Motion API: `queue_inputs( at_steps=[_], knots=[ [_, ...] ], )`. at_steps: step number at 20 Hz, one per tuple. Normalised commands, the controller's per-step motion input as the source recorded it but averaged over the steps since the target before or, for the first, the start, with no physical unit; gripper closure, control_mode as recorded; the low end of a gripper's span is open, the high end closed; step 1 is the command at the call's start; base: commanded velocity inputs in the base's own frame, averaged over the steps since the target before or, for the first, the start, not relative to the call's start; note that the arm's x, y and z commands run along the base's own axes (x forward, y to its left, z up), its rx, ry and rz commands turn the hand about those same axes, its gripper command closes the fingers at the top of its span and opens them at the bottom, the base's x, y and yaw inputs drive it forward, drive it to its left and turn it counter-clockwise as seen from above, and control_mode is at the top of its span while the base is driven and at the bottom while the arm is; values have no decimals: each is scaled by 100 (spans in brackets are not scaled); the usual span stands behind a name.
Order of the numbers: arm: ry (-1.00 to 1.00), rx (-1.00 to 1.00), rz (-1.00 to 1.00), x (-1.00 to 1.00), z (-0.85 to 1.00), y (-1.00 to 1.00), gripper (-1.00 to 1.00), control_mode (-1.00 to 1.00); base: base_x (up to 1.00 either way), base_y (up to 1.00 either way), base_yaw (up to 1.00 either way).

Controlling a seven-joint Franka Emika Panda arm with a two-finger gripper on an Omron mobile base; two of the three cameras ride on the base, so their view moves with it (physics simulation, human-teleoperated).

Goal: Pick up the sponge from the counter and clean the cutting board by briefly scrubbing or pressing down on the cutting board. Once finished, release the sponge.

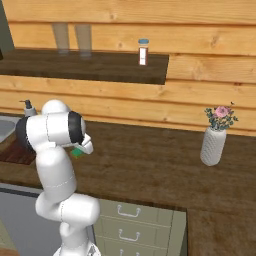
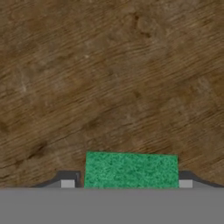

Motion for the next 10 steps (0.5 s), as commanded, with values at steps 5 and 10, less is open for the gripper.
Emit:
queue_inputs(
  at_steps=[5,10],
  knots=[
    [0,0,6,-25,-84,2,100,-100,0,0,0],
    [0,3,14,-44,-65,0,100,-100,0,0,0]
  ],
)
